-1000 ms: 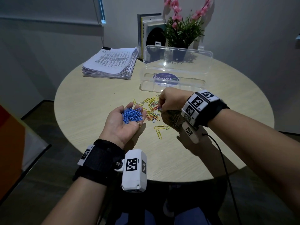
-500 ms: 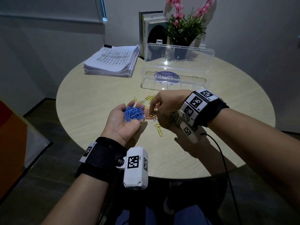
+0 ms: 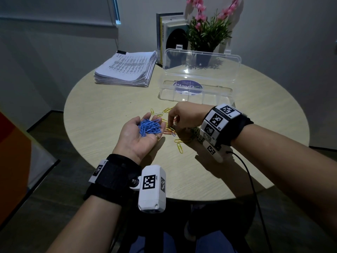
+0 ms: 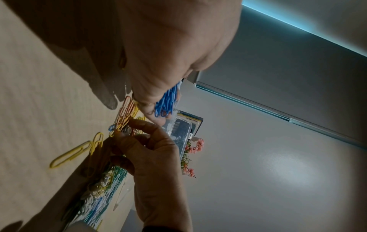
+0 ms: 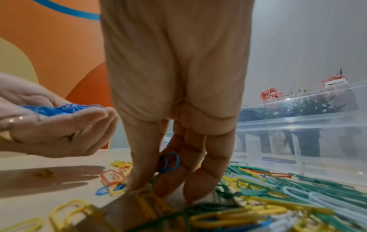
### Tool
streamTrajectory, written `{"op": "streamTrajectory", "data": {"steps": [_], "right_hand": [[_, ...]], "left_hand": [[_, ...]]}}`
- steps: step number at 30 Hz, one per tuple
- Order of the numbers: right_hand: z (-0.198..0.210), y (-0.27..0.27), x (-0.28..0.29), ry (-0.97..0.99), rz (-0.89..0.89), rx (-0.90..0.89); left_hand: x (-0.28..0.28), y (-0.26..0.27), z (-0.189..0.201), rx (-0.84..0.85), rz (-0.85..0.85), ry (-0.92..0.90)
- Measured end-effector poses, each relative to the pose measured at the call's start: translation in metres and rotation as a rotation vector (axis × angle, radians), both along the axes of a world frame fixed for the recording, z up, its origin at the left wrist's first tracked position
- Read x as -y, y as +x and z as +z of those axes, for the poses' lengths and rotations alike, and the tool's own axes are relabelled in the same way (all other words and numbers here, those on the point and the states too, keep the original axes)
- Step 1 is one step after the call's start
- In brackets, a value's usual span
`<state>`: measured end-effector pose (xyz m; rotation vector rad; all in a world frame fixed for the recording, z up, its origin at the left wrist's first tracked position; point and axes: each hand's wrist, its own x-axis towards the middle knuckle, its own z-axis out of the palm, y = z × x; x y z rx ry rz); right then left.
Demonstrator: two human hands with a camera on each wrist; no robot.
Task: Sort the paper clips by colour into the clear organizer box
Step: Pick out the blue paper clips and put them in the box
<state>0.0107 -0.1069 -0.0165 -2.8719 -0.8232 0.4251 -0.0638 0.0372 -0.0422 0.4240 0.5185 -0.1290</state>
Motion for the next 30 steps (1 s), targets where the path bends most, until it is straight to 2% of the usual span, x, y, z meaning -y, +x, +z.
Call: {"op": "streamTrajectory", "data": {"steps": [12, 18, 22, 27, 30], "right_hand": [[0.002, -0.003, -0.002, -0.028, 0.011, -0.107], [0.001, -0.002, -0.005, -0.114, 0.054, -0.104], [0.007, 0.0, -0.002, -0.157, 0.033, -0.045], [0.016, 0.002, -0.005, -0.35, 0.012, 0.05], [0.019, 0.006, -0.004, -0.393, -0.021, 0.082]], "left_hand": [[0.0, 0.0, 0.002, 0.013, 0.004, 0.015], [-0.004, 0.002, 0.001, 0.015, 0.008, 0.01], [-0.006, 0.004, -0.001, 0.012, 0.006, 0.003], [-0.002, 0.006, -0.002, 0.002, -0.014, 0.015], [0.0, 0.008, -0.002, 0.003, -0.016, 0.017]]}}
